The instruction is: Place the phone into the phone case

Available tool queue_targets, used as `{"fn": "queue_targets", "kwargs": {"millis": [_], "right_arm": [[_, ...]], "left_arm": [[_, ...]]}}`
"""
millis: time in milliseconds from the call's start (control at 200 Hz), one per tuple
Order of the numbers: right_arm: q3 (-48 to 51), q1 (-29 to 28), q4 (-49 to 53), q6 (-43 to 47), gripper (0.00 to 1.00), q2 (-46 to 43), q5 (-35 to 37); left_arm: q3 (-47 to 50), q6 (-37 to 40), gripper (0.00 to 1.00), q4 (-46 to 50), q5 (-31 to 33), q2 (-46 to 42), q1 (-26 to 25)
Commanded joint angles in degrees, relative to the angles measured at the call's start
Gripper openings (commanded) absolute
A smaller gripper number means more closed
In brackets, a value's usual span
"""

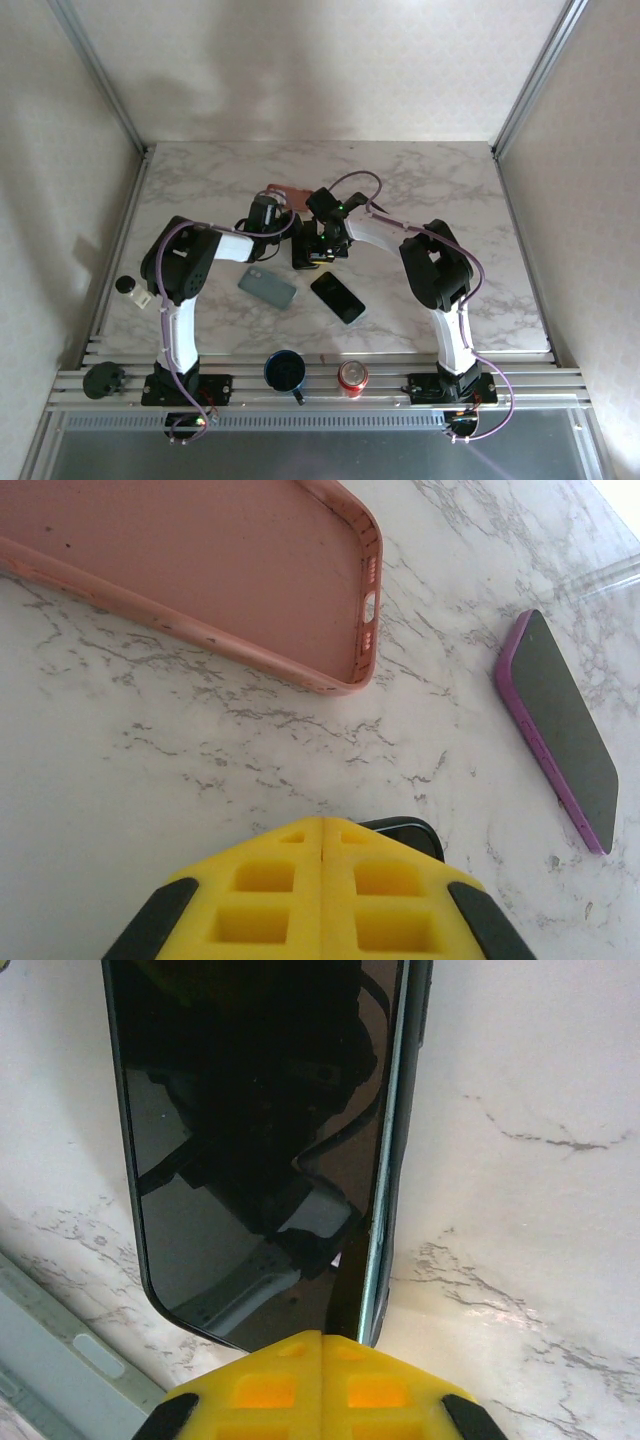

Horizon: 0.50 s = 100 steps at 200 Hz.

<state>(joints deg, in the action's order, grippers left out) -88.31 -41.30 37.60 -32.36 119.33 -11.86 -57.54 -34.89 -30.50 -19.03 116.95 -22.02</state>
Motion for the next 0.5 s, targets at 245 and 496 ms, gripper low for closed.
{"fn": "queue_targets", "kwargs": {"millis": [245,496], "right_arm": [[-0.74,-0.44,2.76,0.37,0.00,-0.60,1.33],[-0.03,-0.44,1.77,0.24,0.00,0.62,0.49]], "left_arm": [[2.17,-0.13,0.00,5.45,-1.61,1.27,-0.20],[2.26,-0.05,0.00,5.62,-1.40,1.01,-0.21]]}}
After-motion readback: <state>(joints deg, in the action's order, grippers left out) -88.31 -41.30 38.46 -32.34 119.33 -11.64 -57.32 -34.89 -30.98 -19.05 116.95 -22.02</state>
